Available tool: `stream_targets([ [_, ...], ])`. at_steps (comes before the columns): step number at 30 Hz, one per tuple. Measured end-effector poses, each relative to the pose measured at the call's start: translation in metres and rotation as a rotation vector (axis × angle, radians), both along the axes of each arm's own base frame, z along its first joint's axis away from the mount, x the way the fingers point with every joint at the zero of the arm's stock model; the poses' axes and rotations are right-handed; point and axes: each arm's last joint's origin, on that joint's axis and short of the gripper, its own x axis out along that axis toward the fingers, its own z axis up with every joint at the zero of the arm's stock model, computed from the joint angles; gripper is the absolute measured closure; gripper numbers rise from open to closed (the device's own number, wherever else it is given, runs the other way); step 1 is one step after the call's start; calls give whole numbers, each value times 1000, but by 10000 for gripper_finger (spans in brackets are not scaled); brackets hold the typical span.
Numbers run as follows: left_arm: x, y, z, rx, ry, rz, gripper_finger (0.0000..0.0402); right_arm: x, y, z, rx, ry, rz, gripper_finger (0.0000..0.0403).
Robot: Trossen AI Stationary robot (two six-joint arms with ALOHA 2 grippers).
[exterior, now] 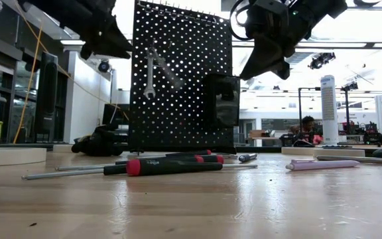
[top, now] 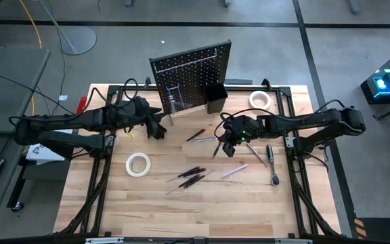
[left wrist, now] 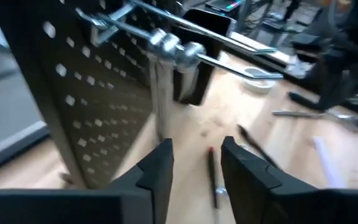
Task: Hang tools onto peg board
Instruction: Hang the silver wrench on the peg board
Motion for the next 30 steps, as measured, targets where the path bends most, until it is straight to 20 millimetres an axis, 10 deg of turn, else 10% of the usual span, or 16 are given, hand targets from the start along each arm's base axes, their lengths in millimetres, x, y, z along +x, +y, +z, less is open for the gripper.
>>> stream_targets([
  [18, 33, -44, -80, -185, 158, -221, 249, -13, 1, -9, 54, 143, -48, 319],
  [30, 78, -60, -124, -246, 236, -212, 391, 22, -6, -58, 44, 233, -45, 398],
])
